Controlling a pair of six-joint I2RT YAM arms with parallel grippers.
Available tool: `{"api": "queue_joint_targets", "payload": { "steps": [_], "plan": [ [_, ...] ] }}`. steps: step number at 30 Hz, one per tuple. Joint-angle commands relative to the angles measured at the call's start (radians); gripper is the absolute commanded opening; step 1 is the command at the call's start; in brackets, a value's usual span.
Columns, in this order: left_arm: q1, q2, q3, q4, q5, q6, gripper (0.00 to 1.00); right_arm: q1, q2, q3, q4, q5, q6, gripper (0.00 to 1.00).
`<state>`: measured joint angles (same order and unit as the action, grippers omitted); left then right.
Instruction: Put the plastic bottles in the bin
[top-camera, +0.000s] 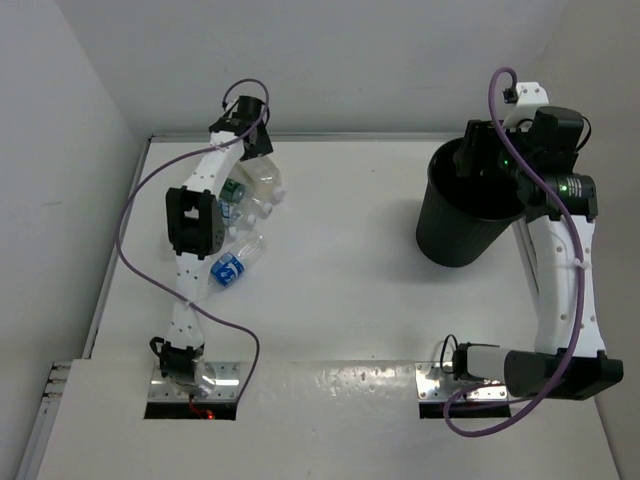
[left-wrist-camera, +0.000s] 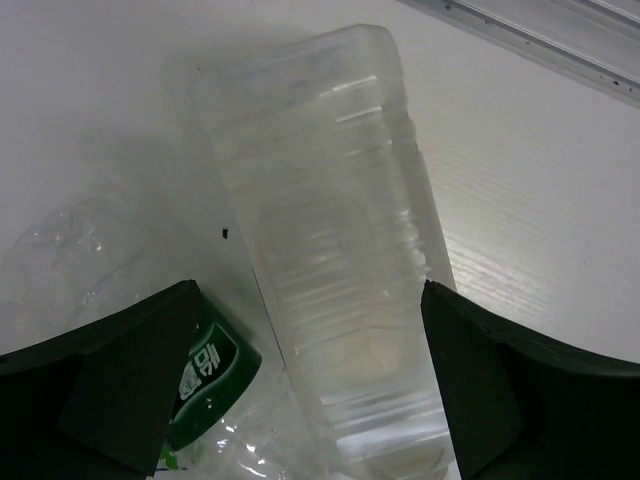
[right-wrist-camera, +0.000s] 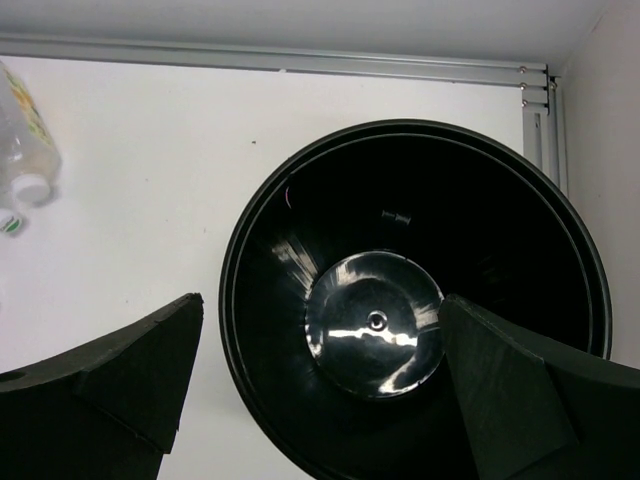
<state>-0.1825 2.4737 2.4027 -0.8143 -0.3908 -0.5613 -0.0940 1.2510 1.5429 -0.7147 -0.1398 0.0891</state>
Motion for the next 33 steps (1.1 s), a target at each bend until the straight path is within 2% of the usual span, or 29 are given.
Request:
{"api": "queue_joint_targets", "payload": {
  "steps": [1,8,13,16,27,33],
  "plan": [
    [0.026,0.046,0.053,-0.003,-0.014,-0.015,1.0,-0.001,0.017,0.017,0.02,0.008,-0.006,1.0],
    [0.057,0.077,0.062,0.038,0.058,-0.015,1.0,0.0,0.033,0.026,0.012,0.017,-0.011,1.0],
    [0.077,0.01,-0.075,0.038,0.09,-0.048,1.0,0.0,0.033,0.029,0.008,0.029,-0.023,1.0],
    [0.086,-0.001,-0.105,0.049,0.108,-0.058,1.0,0.0,0.03,0.011,0.006,0.031,-0.026,1.0],
    [0.066,0.057,-0.082,0.067,0.004,-0.049,1.0,-0.001,0.045,0.013,0.001,0.02,-0.032,1.0],
    [0.066,0.045,-0.152,0.058,0.038,0.003,1.0,0.0,0.053,0.014,-0.005,0.022,-0.045,1.0]
  ]
}}
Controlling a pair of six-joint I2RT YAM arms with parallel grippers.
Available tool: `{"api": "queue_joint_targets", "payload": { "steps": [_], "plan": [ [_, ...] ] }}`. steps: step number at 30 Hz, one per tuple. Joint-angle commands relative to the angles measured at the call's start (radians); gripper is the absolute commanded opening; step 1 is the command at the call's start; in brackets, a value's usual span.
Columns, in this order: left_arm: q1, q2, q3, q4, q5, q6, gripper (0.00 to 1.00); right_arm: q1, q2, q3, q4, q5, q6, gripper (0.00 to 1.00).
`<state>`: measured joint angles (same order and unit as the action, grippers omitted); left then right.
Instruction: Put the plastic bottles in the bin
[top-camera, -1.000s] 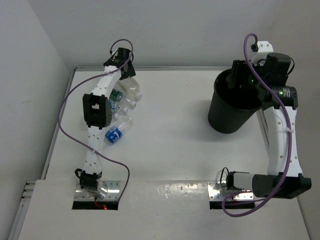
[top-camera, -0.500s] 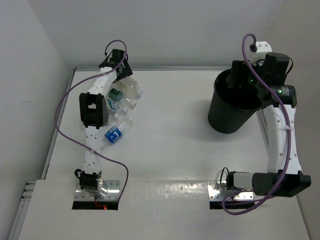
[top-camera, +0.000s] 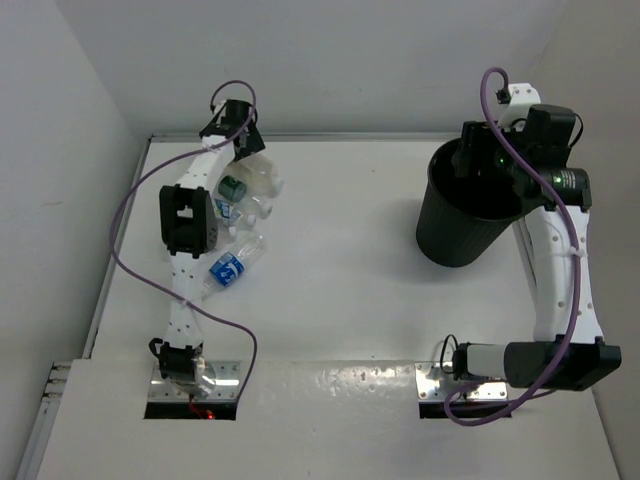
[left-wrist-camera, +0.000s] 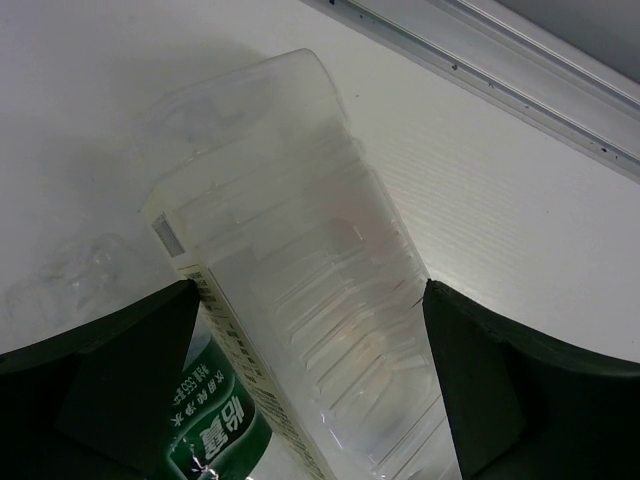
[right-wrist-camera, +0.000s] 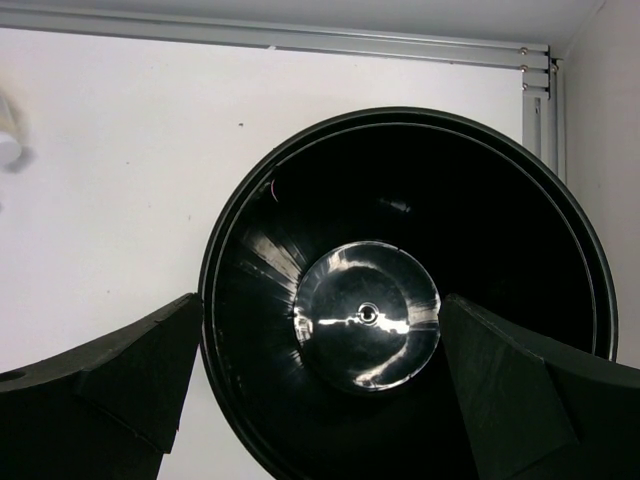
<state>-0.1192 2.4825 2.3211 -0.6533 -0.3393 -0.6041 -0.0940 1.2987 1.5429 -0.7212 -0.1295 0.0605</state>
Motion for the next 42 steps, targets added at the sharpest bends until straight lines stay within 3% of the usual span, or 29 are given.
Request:
{"api": "queue_joint_targets", "payload": {
  "steps": [1,8,11,13,16,26,30,33,35,38,42],
  "plan": [
    [0.003,0.007,-0.089,-0.13,-0.004,0.067,1.0,0.0,0.007,0.016,0.0,0.011,-0.024,1.0],
    [0.003,-0.027,-0.097,-0.197,-0.049,0.144,1.0,0.0,0.013,0.014,-0.004,0.008,-0.027,1.0],
    [-0.048,-0.017,-0.058,-0.194,-0.17,0.333,1.0,0.0,0.016,0.016,-0.006,0.002,-0.025,1.0],
    [-0.088,0.007,-0.033,-0.181,-0.156,0.496,1.0,0.002,0.016,0.011,-0.007,-0.002,-0.028,1.0],
    [-0.135,-0.002,-0.032,-0.16,-0.092,0.625,1.0,0.0,0.025,0.011,-0.011,-0.004,-0.028,1.0],
    [-0.214,-0.071,-0.077,-0.054,-0.084,0.73,1.0,0.002,-0.013,-0.02,-0.014,-0.005,-0.027,1.0],
    [-0.223,-0.193,-0.172,0.052,-0.043,0.813,1.0,0.0,-0.038,-0.046,-0.012,-0.005,-0.028,1.0],
    [-0.223,-0.315,-0.291,0.161,-0.007,0.823,1.0,-0.001,-0.053,-0.063,-0.011,-0.007,-0.031,1.0],
    [-0.232,-0.344,-0.292,0.173,-0.055,0.787,1.0,0.0,-0.056,-0.072,-0.012,-0.01,-0.031,1.0],
    [-0.232,-0.353,-0.264,0.163,-0.161,0.615,1.0,0.0,-0.062,-0.081,-0.009,-0.018,-0.03,1.0],
    [-0.223,-0.353,-0.264,0.126,-0.181,0.41,1.0,0.0,-0.058,-0.078,-0.01,-0.021,-0.03,1.0]
  ]
}}
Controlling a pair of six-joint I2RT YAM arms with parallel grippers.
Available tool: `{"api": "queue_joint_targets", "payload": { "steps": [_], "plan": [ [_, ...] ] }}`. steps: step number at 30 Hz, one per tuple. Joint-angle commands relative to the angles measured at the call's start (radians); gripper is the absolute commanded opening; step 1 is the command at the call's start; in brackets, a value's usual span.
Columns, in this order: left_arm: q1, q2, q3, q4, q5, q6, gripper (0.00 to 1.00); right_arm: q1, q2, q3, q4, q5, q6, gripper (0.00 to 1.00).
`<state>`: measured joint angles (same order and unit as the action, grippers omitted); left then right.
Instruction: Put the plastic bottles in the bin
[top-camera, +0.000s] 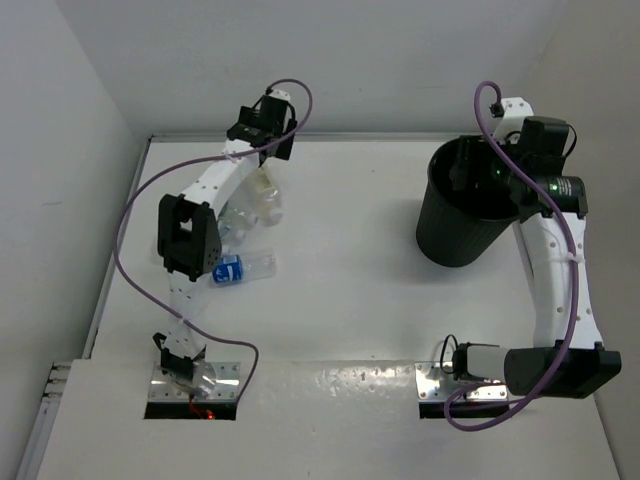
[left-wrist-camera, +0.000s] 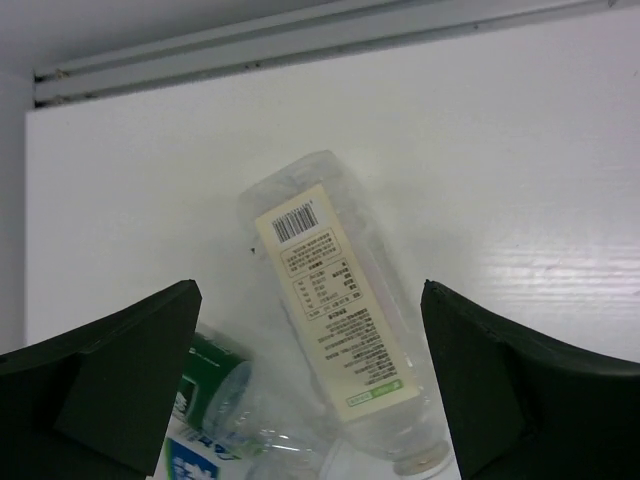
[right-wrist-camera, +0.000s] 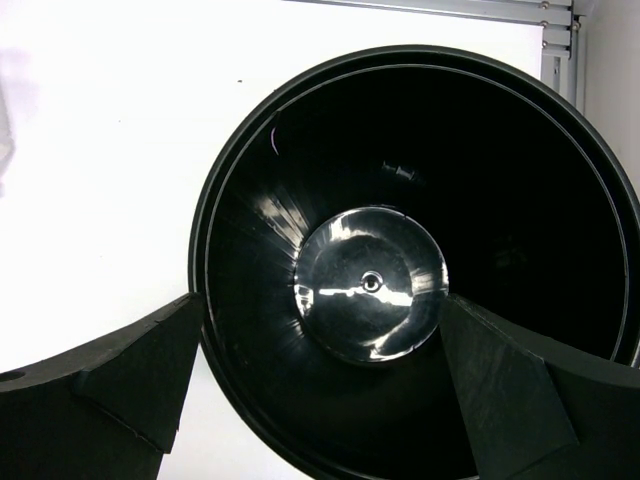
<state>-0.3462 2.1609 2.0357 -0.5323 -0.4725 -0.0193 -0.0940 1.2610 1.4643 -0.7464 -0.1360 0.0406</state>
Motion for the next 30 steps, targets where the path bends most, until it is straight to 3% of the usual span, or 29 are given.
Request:
{"api": "queue_joint_targets", "payload": {
  "steps": [1,6,10,14,30],
  "plan": [
    [0.015,-0.018,0.043,-0.029,-0.048,-0.25,1.0,0.0,-0.02,-0.001,0.019,-0.016,-0.007,1.0],
    [0.094,0.088,0.181,-0.202,0.078,-0.491,1.0,0.0,-0.012,0.013,0.016,-0.014,-0.002,1.0],
    [0.159,0.126,0.193,-0.203,0.192,-0.674,1.0,0.0,-0.012,0.011,0.013,-0.008,-0.004,1.0],
    [0.141,0.146,0.204,-0.202,0.118,-0.663,1.0,0.0,-0.017,0.007,0.009,-0.004,-0.011,1.0],
    [0.131,0.194,0.183,-0.192,0.12,-0.663,1.0,-0.001,-0.011,0.002,0.01,-0.005,-0.016,1.0]
  ]
}}
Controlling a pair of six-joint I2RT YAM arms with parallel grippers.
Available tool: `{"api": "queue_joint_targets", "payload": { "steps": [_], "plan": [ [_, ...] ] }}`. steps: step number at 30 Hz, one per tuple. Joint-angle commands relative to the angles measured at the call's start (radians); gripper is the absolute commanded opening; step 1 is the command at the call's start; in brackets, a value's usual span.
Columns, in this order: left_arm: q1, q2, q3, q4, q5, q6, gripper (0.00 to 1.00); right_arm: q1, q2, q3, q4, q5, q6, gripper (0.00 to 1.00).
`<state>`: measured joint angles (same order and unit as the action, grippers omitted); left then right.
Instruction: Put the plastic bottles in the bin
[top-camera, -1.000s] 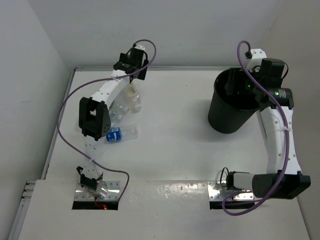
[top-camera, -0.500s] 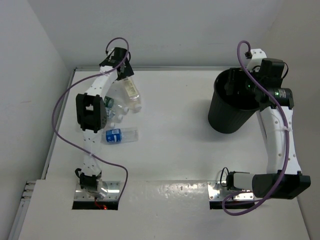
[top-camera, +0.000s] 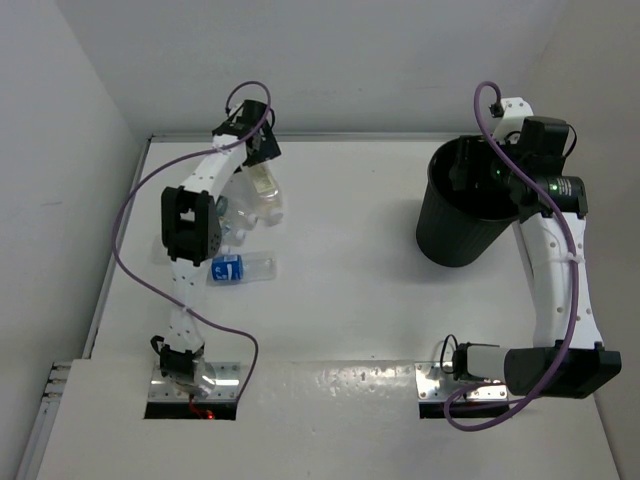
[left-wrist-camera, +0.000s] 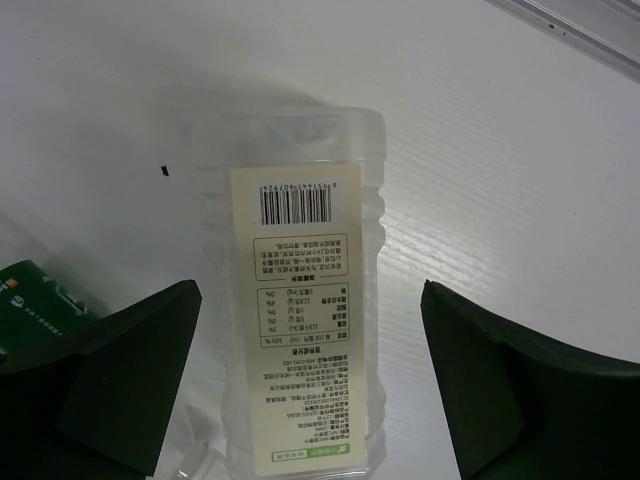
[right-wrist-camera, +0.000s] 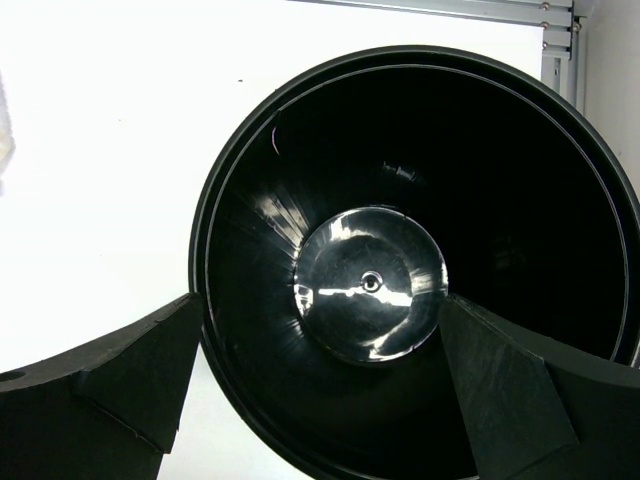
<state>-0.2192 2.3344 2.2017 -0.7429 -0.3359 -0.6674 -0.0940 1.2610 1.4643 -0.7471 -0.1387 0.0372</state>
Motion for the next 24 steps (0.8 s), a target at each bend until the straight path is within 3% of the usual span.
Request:
{"api": "queue_joint_targets", "payload": {
  "steps": [1,7,13,15,18,19,22,24],
  "plan": [
    [0.004,0.02,0.016,0.019,-0.017,-0.015,1.0,-0.001,-0.011,0.002,0.011,0.001,-0.013,1.0],
    [0.004,0.092,0.027,0.019,-0.08,0.005,1.0,0.0,-0.008,-0.002,0.012,0.001,-0.011,1.0],
    [0.004,0.157,0.058,0.04,-0.045,0.014,1.0,0.0,0.003,0.005,0.006,-0.036,-0.005,1.0],
    [0.014,0.157,0.058,0.04,-0.012,0.014,0.92,0.0,0.011,0.022,0.002,-0.05,-0.002,1.0],
    [0.027,0.126,0.058,0.051,0.061,0.025,0.67,0.0,0.018,0.051,0.0,-0.087,0.001,1.0],
    [0.04,0.109,0.049,0.06,0.084,0.035,0.5,0.0,0.02,0.066,-0.001,-0.093,0.006,1.0],
    [0.076,-0.019,-0.032,0.156,0.222,0.035,0.31,0.0,0.029,0.109,0.003,-0.091,0.013,1.0],
    [0.096,-0.105,-0.121,0.226,0.363,0.049,0.25,0.013,0.032,0.163,0.0,-0.069,0.015,1.0]
  ]
}}
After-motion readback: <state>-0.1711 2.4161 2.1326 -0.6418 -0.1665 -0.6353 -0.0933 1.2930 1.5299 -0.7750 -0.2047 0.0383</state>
